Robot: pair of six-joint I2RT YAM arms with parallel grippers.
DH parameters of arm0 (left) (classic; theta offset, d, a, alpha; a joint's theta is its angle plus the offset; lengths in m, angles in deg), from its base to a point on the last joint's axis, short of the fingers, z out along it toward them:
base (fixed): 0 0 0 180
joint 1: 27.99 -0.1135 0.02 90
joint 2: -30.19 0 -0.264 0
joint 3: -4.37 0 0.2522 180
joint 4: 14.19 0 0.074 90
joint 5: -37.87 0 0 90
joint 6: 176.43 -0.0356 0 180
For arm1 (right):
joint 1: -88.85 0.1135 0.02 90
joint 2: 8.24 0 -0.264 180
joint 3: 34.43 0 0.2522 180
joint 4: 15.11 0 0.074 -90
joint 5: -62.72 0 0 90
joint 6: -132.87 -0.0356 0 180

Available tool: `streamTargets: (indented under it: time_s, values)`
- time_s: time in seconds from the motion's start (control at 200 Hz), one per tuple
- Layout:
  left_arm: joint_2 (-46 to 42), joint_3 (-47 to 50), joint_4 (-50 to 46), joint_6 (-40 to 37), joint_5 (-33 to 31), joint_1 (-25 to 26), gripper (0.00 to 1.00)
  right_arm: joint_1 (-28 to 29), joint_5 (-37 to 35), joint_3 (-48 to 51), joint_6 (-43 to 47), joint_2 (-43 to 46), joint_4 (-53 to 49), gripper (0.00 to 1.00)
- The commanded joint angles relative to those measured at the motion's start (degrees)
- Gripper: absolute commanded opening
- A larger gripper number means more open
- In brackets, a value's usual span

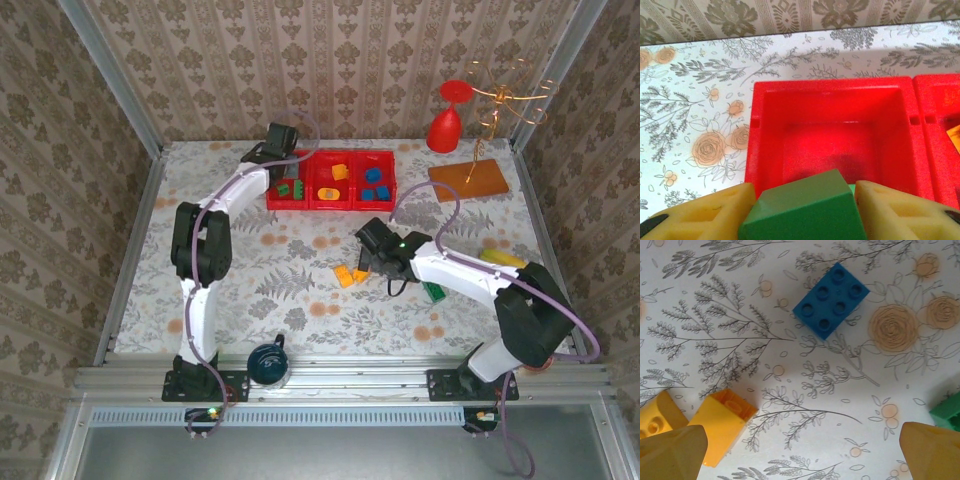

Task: Sort the legos into containers by color
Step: Place the lego in the container, then pick up the lego from the center of the table.

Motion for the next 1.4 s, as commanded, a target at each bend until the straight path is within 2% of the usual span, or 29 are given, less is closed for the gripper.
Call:
streamTargets:
  time_s: [0.0, 0.325, 0.52, 0.66, 1.085, 1.285, 1.395]
  values:
    - [2.0, -3.4, -1.6, -1.1, -1.4, -0.5, 0.57, 1.0, -1.7, -2.2, -2.7, -2.2, -2.1, 1.00]
    - [2.3, -4.8, -2.9, -1.0, -1.2, -0.6, 0.74, 2.4, 0.3, -4.6, -4.2, -6.6, -1.4, 1.00]
    - [-2.4, 0.2, -1.2, -0.6, -0.7, -0.4, 0.85, 2.7, 0.8, -6.0, -4.5, -8.6, -1.2, 0.96]
    - [-7.4, 6.5, 1.3, 0.7, -0.2, -0.4, 1.00, 2.8, 1.0, -7.4, -4.8, -10.2, -1.2, 0.93]
    - [-24.8, 28.2, 9.8, 4.6, -0.5, -0.6, 1.00, 2.8, 4.8, -10.8, -4.6, -16.2, -1.5, 0.85]
    - [-31.7, 35.9, 12.2, 6.2, -0.4, -0.9, 1.00, 2.7, 5.7, -10.4, -4.6, -17.0, -2.5, 0.75]
    - [-34.9, 38.7, 13.1, 6.8, -0.2, -0.9, 1.00, 2.7, 5.9, -9.2, -4.8, -16.3, -2.5, 0.64]
